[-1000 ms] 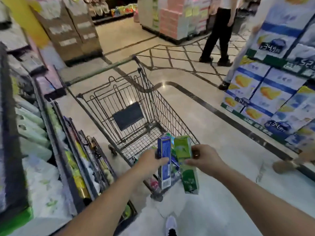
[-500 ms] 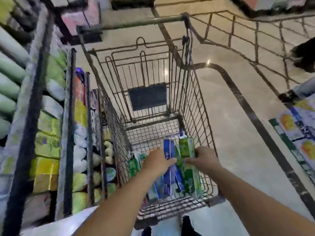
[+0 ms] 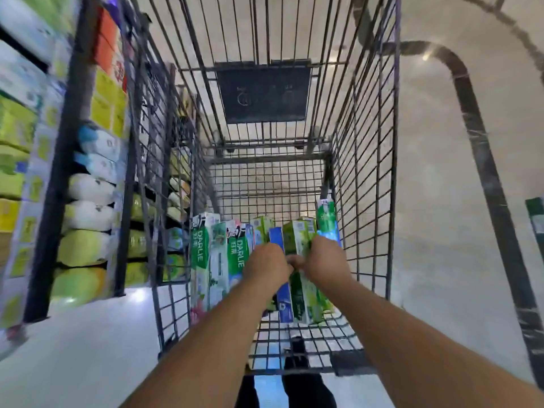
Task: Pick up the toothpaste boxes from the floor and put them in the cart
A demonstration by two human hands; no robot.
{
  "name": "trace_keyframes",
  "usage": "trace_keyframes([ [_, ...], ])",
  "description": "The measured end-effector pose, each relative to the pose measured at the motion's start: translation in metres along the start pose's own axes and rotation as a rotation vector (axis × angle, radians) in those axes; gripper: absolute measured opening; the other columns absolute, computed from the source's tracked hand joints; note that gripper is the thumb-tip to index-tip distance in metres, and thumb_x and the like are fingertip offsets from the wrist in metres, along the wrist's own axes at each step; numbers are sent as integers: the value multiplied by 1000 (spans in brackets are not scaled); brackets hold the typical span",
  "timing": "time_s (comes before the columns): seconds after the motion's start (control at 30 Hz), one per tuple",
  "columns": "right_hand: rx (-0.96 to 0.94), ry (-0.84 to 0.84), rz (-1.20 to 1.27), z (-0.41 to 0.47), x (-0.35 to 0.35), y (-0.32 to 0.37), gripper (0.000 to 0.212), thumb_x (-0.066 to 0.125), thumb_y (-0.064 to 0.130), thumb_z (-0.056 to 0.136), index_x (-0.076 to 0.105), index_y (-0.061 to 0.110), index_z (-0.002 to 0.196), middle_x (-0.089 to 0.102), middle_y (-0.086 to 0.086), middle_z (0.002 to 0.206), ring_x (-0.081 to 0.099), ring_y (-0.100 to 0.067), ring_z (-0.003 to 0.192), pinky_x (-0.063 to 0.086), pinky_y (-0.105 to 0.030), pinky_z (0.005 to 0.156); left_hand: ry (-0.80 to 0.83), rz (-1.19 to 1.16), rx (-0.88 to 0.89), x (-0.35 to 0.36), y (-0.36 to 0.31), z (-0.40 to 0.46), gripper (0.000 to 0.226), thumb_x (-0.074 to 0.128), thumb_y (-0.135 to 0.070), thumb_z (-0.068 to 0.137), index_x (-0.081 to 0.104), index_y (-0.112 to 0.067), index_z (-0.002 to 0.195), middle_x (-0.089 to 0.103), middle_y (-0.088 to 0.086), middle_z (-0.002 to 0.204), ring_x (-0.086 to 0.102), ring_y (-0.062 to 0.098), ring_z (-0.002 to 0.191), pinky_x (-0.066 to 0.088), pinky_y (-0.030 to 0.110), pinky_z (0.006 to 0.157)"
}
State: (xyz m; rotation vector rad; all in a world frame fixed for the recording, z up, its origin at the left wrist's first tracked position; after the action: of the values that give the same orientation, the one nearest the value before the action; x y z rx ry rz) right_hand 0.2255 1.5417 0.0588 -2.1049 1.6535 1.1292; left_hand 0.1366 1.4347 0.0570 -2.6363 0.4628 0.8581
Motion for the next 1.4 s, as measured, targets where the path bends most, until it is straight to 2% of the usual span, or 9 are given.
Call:
trace_keyframes([
  [0.1,-22,-1,22,-1,-1,0,48,74,53,78,48,15,66,53,0,61,50,-14,53,30,-27,43,9,-23,-9,-5,0,0,20,69,-23,88,61,-4,92,68,14,92,70,30,83,59,38,74],
  [0.27,-50,71,76,-16,-3,0,39,72,49,82,58,13,76,64,-4,73,63,-20,68,42,-26,52,-50,-1,61,-34,1,-11,29,64,-29,90,54,-7,74,61,12,76,60,23,69,45,30,55],
  [0.37,-113,92,58,-41,-23,12,50,69,56,81,66,12,105,69,-5,98,65,-22,89,46,-25,66,-31,-106,124,-60,7,-39,38,56,-40,93,50,-9,71,49,6,68,47,21,61,37,29,57],
  [0.6,-500,-18,-167,-144,-144,129,83,46,77,82,49,16,138,55,-7,140,55,-25,122,45,-42,103,-131,-46,195,-188,57,-163,72,43,-73,87,50,-14,127,56,9,126,53,21,95,42,32,78],
  [0.83,-920,-205,-441,-295,-197,253,98,28,86,75,36,20,148,41,-10,151,38,-29,137,34,-44,110,-339,-38,147,-270,145,-318,68,32,-76,86,50,-18,118,54,9,128,55,27,107,46,40,90],
  [0.97,-1080,-231,-550,-365,-164,302,99,26,85,78,30,18,151,36,-9,153,34,-28,139,31,-44,112,-411,-73,124,-274,207,-391,69,26,-82,78,48,-18,92,48,2,95,50,21,81,43,39,78],
  [1.07,-1166,-203,-628,-413,-119,336,101,24,87,77,28,19,152,33,-7,155,32,-28,140,31,-45,114,-508,-122,56,-263,274,-442,72,32,-81,79,52,-17,105,51,2,102,53,20,91,45,35,78],
  [1.23,-1330,-165,-766,-526,-1,405,101,18,89,71,46,18,137,51,-8,138,49,-29,123,43,-43,100,-691,-268,-184,-212,435,-547,64,42,-76,83,57,-20,110,63,1,92,59,14,73,47,32,68],
  [1.4,-1564,-95,-839,-660,145,461,93,32,86,75,47,18,137,52,-4,136,47,-26,128,40,-41,103,-755,-206,-441,-123,590,-673,88,23,-92,71,49,-32,129,59,-10,89,61,22,98,49,37,87],
])
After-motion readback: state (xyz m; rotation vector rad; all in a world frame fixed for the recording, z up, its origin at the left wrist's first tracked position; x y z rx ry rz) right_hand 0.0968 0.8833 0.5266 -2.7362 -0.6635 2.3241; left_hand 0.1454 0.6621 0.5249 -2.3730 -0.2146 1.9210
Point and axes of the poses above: each hand's wrist, its own z-axis towards the middle knuckle, its own x-axis out of the palm, y = z × x, the point moved 10 cm from there along z, towards the middle knuckle
